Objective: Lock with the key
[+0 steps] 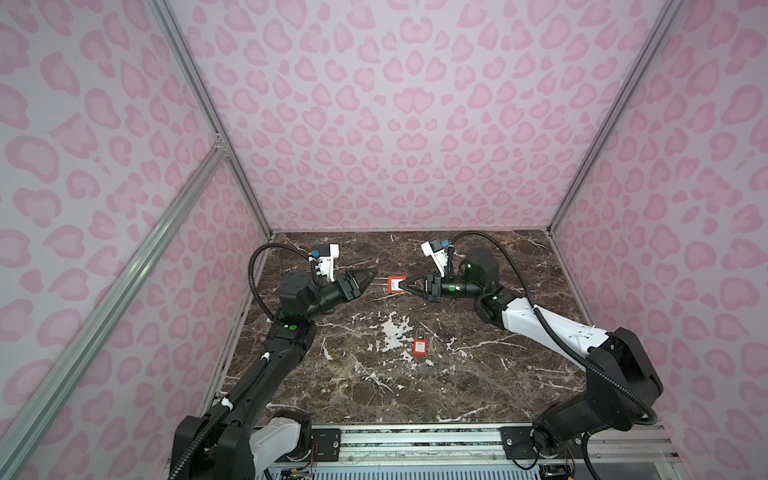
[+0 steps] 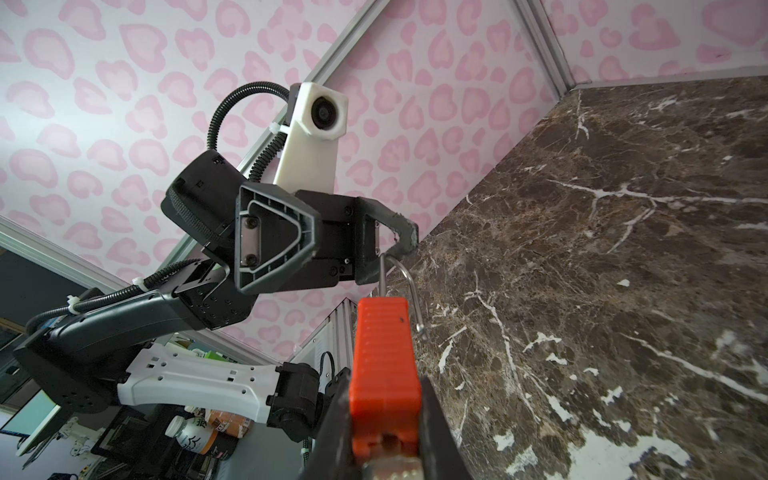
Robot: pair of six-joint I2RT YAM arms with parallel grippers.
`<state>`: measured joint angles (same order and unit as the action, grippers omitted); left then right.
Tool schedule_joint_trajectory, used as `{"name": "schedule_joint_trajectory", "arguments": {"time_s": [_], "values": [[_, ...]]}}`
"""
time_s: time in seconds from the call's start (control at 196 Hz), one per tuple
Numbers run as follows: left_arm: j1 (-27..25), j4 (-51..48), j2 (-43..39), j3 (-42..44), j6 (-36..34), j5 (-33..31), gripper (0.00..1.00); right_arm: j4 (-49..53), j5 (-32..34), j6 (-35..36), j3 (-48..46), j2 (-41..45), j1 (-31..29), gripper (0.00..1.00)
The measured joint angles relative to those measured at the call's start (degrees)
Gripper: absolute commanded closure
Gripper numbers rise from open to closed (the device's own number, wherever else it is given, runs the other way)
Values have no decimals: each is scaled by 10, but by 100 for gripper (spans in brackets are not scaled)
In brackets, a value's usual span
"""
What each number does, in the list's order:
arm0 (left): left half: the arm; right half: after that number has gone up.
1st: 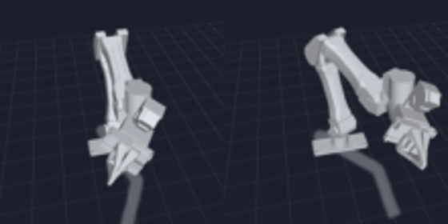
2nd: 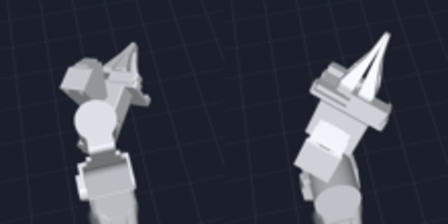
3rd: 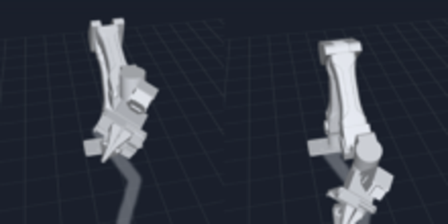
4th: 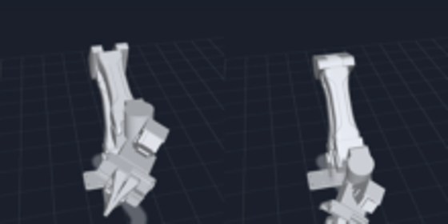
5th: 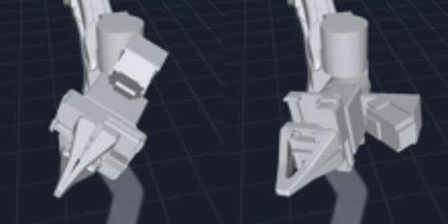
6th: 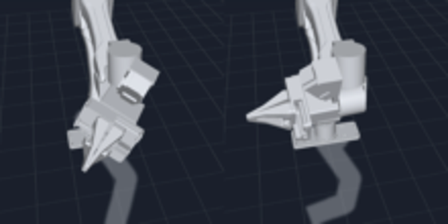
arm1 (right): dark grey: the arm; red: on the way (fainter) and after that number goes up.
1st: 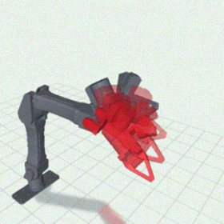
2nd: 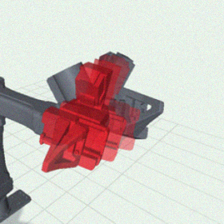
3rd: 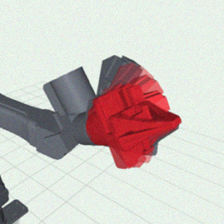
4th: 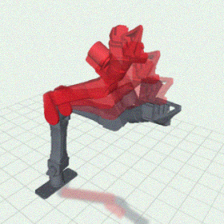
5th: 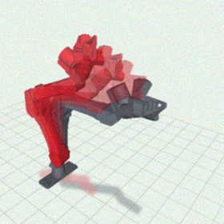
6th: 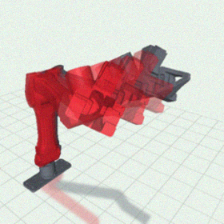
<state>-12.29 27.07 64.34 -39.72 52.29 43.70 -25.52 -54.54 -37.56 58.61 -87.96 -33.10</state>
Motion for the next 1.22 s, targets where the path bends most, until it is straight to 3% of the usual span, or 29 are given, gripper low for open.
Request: {"name": "schedule_joint_trajectory", "arguments": {"time_s": [0.306,0.449,0.576,0.596,0.846,1.071,1.218], "values": [[-15,-4,14,-12,-9,14,48,-32,-6,-31,0,-10,10,100],[-15,-7,14,-12,-11,13,60,-55,-9,-54,0,-14,16,100],[-16,-8,15,-12,-11,12,63,-75,-17,-71,0,-19,20,100],[-16,-8,15,-12,-12,12,67,-79,-19,-74,0,-21,20,100],[-16,-9,15,-12,-13,9,70,-115,-32,-109,-10,-23,28,100],[-16,-8,15,-12,-13,9,82,-127,-35,-114,-16,-20,31,100],[-16,-8,15,-12,-12,9,84,-127,-35,-115,-19,-18,31,100]]}}
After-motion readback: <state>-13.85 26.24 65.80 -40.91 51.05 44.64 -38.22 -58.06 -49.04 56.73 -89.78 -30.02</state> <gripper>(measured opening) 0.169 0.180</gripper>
